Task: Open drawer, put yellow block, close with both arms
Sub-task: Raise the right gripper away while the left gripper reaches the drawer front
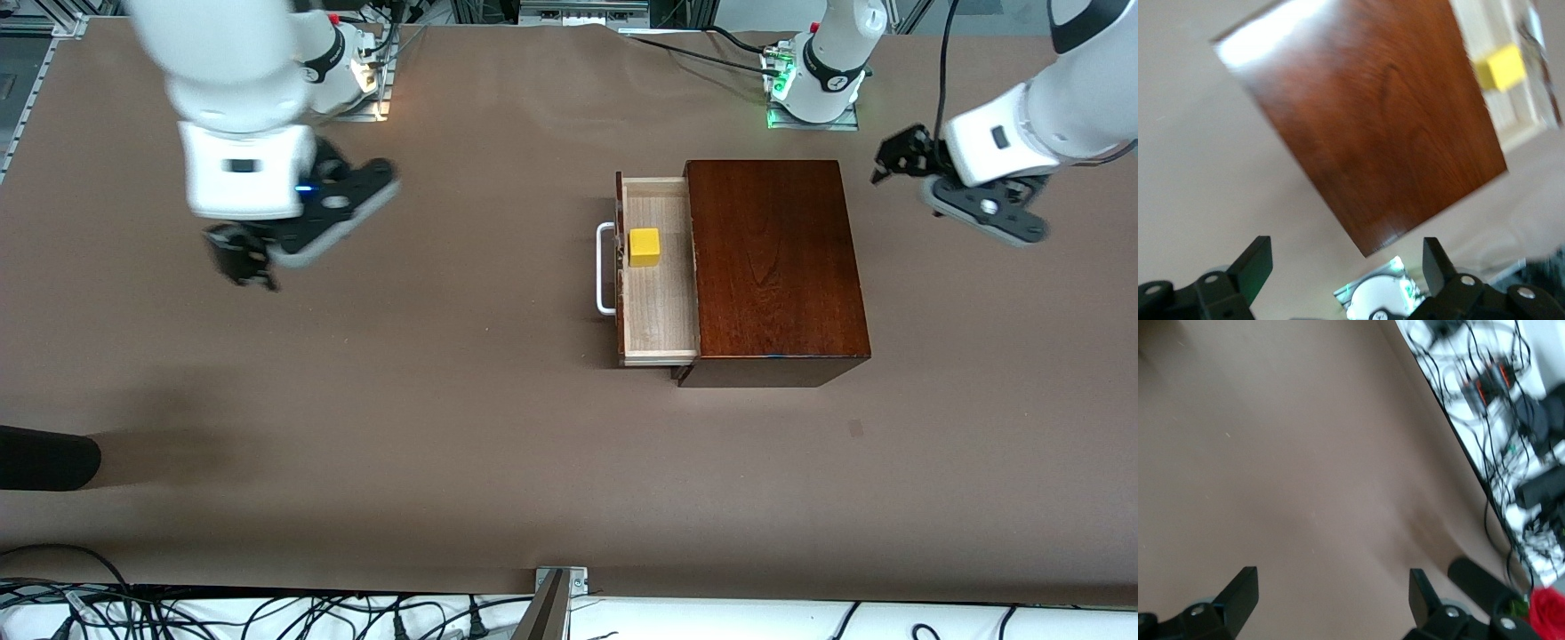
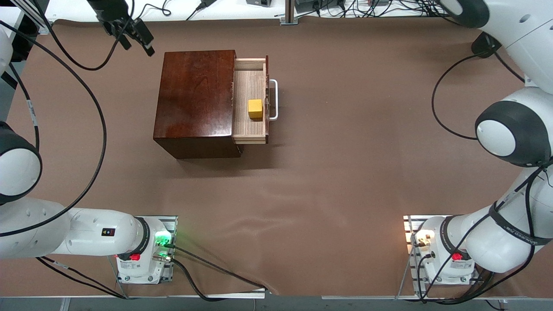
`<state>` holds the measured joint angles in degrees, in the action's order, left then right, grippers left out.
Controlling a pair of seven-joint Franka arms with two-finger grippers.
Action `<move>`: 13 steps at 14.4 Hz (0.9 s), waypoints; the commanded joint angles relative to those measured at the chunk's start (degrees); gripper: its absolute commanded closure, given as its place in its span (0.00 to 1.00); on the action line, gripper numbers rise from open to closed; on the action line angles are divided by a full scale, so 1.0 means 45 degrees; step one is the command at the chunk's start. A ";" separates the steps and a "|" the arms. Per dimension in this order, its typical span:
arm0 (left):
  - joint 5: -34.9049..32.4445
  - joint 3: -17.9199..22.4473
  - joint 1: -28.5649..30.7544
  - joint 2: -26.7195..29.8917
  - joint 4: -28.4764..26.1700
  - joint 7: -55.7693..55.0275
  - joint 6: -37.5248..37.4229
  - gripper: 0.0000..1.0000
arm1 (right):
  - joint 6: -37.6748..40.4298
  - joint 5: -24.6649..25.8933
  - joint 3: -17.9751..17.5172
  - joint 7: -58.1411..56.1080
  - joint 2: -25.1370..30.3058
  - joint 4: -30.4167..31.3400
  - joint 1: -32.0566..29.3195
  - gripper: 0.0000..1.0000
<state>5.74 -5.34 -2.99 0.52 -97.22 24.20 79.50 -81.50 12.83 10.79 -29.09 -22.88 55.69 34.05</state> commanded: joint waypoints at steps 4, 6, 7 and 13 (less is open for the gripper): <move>0.0639 -0.1703 -0.2553 -0.3000 0.1851 0.1147 -0.0635 0.00 | 0.0514 -0.1146 0.1738 0.0330 0.1042 0.0691 0.0129 0.00; 0.0657 -0.1761 -0.3259 -0.4386 0.3140 0.1497 -0.0480 0.00 | 0.0534 -0.1658 0.2287 0.0798 0.1178 0.0672 0.0129 0.00; 0.0658 -0.1994 -0.3629 -0.5012 0.3804 0.1749 -0.0014 0.00 | 0.0534 -0.1659 0.2270 0.0857 0.1527 0.0749 0.0109 0.00; 0.0522 -0.2153 -0.5076 -0.6696 0.4260 0.4718 0.4514 0.00 | 0.0690 -0.1834 0.2640 0.0877 0.2054 0.1254 0.0129 0.00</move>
<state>8.06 -15.21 -24.32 -27.16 -80.53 40.98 96.62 -79.08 6.27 21.62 -26.14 -17.60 57.58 34.03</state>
